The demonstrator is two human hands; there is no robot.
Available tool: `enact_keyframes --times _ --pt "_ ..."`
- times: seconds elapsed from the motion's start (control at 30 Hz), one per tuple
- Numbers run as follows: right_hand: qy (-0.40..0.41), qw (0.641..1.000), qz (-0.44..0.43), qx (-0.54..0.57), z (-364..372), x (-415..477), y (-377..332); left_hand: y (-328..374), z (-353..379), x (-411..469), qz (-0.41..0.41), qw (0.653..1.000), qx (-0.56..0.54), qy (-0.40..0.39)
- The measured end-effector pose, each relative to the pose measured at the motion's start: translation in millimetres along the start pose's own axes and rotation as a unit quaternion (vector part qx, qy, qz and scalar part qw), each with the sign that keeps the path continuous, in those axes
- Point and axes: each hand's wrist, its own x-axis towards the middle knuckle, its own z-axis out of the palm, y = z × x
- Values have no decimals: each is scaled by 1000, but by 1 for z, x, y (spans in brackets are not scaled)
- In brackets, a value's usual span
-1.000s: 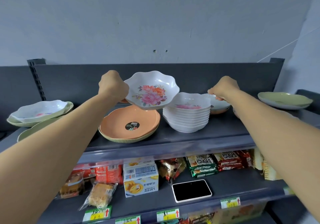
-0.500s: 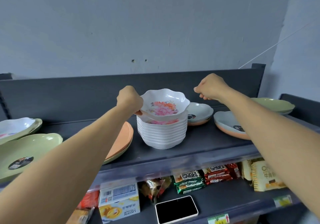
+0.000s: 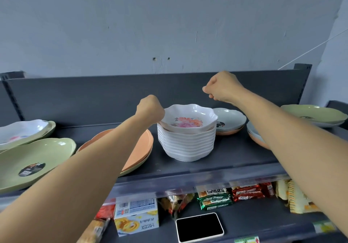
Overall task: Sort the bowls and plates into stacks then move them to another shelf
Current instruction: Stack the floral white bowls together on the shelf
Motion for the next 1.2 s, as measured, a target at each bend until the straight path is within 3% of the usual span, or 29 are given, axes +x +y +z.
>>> enact_keyframes --times 0.17,0.33,0.63,0.87,1.0,1.2 --pt "2 1000 -14 -4 20 1 -31 -19 -19 1 28 996 -71 -49" --pt "-5 1000 -30 -4 53 6 -82 -72 -70 11 39 997 -62 -3" --pt "-126 986 -107 -13 177 3 -206 -259 -167 30 -107 989 7 103" --pt "-213 962 -167 -46 272 0 -281 -370 -203 36 -230 961 60 142" --pt "-256 945 -187 -85 306 4 -300 -404 -206 43 -257 954 76 137" --pt "-409 878 -200 -147 324 3 -295 -420 -197 61 -259 954 85 125"
